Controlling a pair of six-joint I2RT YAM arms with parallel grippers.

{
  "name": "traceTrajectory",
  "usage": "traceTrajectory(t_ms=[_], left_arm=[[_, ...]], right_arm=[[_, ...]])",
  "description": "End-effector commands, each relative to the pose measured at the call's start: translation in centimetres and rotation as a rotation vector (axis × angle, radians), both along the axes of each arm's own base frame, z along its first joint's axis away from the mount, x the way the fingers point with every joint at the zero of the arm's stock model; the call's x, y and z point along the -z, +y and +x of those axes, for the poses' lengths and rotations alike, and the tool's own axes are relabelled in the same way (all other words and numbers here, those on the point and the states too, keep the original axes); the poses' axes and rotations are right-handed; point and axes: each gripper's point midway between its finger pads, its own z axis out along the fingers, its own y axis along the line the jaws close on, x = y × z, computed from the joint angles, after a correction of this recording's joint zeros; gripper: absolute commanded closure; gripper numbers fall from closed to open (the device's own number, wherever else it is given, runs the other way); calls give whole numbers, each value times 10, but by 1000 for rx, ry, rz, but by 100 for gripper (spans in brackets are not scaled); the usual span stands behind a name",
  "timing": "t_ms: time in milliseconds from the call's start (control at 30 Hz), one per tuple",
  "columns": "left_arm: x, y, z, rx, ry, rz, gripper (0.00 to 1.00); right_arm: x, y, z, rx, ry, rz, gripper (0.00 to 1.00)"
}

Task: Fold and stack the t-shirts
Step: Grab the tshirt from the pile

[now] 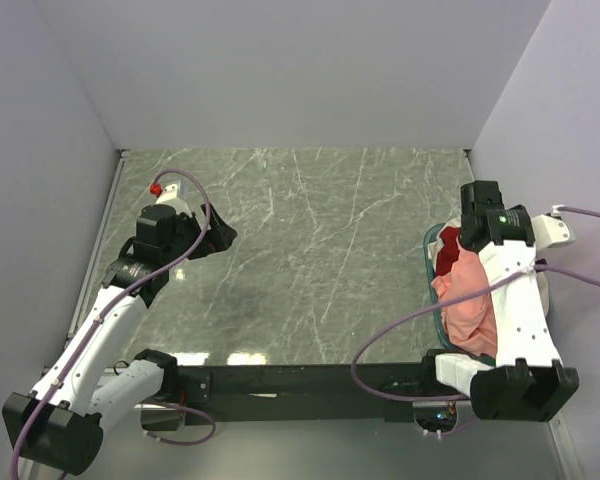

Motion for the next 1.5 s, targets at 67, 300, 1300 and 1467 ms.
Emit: traceTrajectory(t_ms=[67, 300, 1300, 1467], left_arm=[[-1, -1, 0, 12, -7, 4, 1], [1, -3, 0, 22, -2, 1, 1], [-61, -2, 8, -23, -82, -54, 19], [-95, 7, 11, -79, -136, -60, 19]], right_arm=[[-3, 4, -13, -11, -77, 26, 13], [33, 11, -20, -44, -49, 61, 13], [-190, 199, 124, -1235, -587, 49, 100], [-234, 278, 145, -1434, -633, 86, 100]])
